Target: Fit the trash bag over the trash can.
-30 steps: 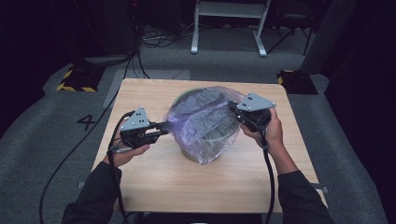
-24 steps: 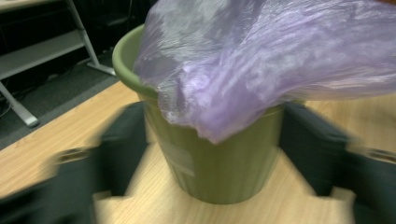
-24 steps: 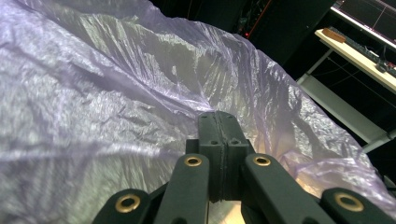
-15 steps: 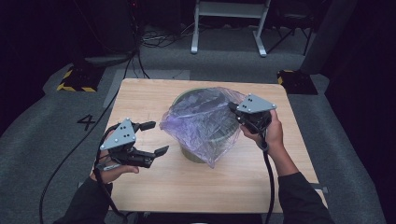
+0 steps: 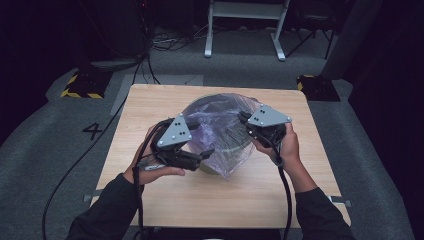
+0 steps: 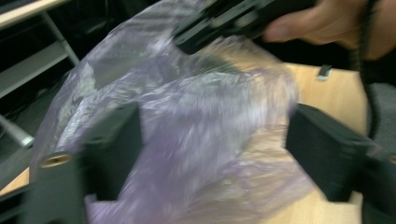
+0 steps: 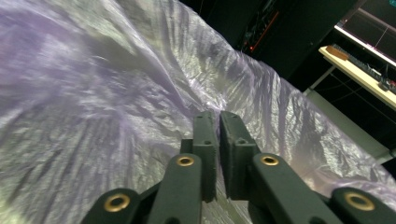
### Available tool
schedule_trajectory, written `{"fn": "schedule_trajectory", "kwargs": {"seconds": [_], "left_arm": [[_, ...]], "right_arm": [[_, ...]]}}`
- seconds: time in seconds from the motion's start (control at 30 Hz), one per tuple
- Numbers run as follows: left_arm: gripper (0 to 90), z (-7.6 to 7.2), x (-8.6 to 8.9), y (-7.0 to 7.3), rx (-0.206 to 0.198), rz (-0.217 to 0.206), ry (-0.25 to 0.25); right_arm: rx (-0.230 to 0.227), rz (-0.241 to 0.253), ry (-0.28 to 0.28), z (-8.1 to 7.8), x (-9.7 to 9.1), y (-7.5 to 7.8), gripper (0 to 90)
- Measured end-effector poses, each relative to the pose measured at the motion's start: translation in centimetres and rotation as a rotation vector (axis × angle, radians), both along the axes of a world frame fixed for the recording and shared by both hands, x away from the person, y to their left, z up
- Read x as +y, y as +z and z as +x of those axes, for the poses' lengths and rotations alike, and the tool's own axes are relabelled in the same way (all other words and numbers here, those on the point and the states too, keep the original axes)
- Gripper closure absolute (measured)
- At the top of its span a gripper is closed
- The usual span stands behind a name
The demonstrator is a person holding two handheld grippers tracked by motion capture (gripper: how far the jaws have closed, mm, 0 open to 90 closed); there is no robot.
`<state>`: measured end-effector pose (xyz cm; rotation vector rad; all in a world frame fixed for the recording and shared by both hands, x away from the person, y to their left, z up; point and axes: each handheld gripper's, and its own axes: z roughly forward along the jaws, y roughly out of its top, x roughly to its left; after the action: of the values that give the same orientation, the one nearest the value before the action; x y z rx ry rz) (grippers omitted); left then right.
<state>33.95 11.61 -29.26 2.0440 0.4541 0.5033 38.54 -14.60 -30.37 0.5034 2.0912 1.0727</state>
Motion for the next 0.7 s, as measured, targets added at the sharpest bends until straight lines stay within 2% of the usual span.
{"fn": "schedule_trajectory", "kwargs": {"seconds": [0.03, 0.07, 0.13, 0.17, 0.23, 0.27, 0.43, 0.53, 0.63, 0.7], "left_arm": [[28.7, 0.3, -0.1, -0.1, -0.006, 0.022, 0.026], [35.0, 0.6, -0.2, -0.3, 0.000, 0.028, 0.033], [41.5, 1.0, 0.0, -0.5, 0.010, 0.019, 0.039], [49.0, 1.1, 0.2, -0.7, 0.008, 0.015, 0.032], [54.1, 1.2, 0.6, -0.8, 0.013, -0.007, 0.028], [59.0, 1.2, 0.8, -0.9, 0.015, -0.005, 0.022], [66.1, 1.1, 1.3, -1.2, 0.010, -0.001, 0.022], [67.3, 1.0, 1.4, -1.4, 0.011, -0.002, 0.013], [67.3, 1.0, 1.6, -1.6, 0.015, -0.008, 0.016], [67.4, 1.1, 1.7, -1.7, 0.017, -0.014, 0.022]], "right_arm": [[-0.003, 0.004, 0.007, -0.2, -0.1, 0.0, 81.2], [-0.011, 0.015, 0.018, -0.5, -0.3, 0.1, 77.9], [-0.023, 0.035, 0.006, -1.1, -0.6, 0.1, 65.1], [-0.024, 0.051, 0.004, -1.4, -0.9, 0.2, 61.8], [-0.029, 0.089, 0.028, -2.1, -1.5, 0.2, 56.7], [-0.033, 0.092, 0.028, -2.5, -1.8, 0.2, 53.1], [-0.038, 0.120, 0.053, -4.8, -3.2, -0.1, 37.9], [-0.042, 0.142, 0.120, -6.3, -4.3, -0.6, 35.5], [-0.056, 0.101, 0.135, -7.7, -4.5, -1.6, 33.8], [-0.066, 0.092, 0.134, -8.4, -4.6, -2.3, 34.0]]}}
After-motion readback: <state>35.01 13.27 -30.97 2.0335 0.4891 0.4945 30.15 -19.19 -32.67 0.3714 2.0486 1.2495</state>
